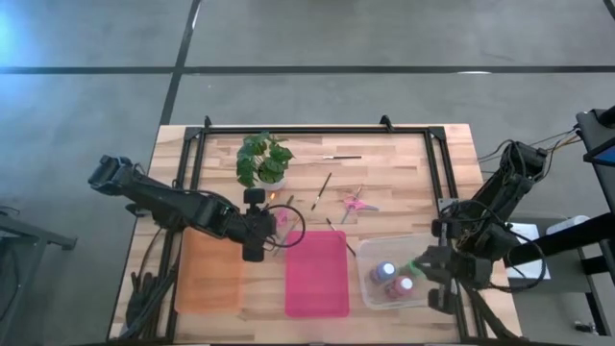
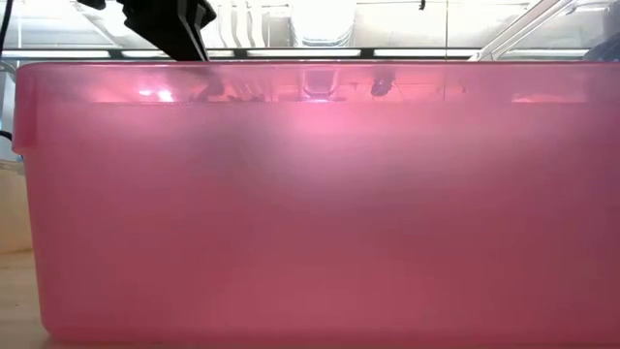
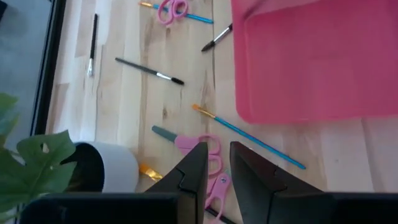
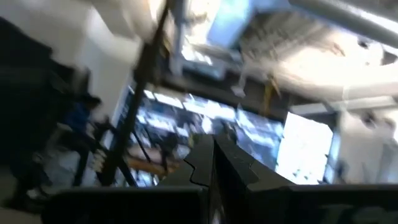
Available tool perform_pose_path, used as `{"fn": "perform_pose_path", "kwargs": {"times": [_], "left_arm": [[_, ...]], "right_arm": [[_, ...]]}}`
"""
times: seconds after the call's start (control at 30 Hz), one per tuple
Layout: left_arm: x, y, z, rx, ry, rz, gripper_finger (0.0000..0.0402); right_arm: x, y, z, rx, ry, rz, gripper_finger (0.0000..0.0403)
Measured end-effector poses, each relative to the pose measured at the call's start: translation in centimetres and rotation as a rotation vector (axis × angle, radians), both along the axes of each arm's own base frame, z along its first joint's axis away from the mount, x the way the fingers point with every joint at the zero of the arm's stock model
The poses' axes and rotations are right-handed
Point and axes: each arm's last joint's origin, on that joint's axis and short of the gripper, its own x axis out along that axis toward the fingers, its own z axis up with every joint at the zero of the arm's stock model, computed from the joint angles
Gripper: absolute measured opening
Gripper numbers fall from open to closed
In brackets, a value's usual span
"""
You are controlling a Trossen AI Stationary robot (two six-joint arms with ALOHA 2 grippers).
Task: Pick & Place Paint Supplies
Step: Put the left pink scissors into the pink bin
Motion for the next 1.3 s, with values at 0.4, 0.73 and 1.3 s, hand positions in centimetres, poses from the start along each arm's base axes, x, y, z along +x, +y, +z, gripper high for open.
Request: {"fn": "perform_pose_path", "kwargs": {"times": [0.4,0.73,1.3], "left_arm": [[-0.3,-0.1,-3.5,-0.030,0.254,0.053,0.0075],[1.1,0.9,-6.8,-0.018,0.434,0.110,0.0075],[1.4,1.6,-10.8,-0.055,0.595,0.132,0.0125]], "right_arm": [[0.0,0.4,0.6,0.106,-0.042,0.132,0.0009],[0.1,0.5,0.3,0.027,-0.013,0.091,0.0009],[-0.1,0.8,0.6,-0.007,0.005,0.093,0.0009]]}}
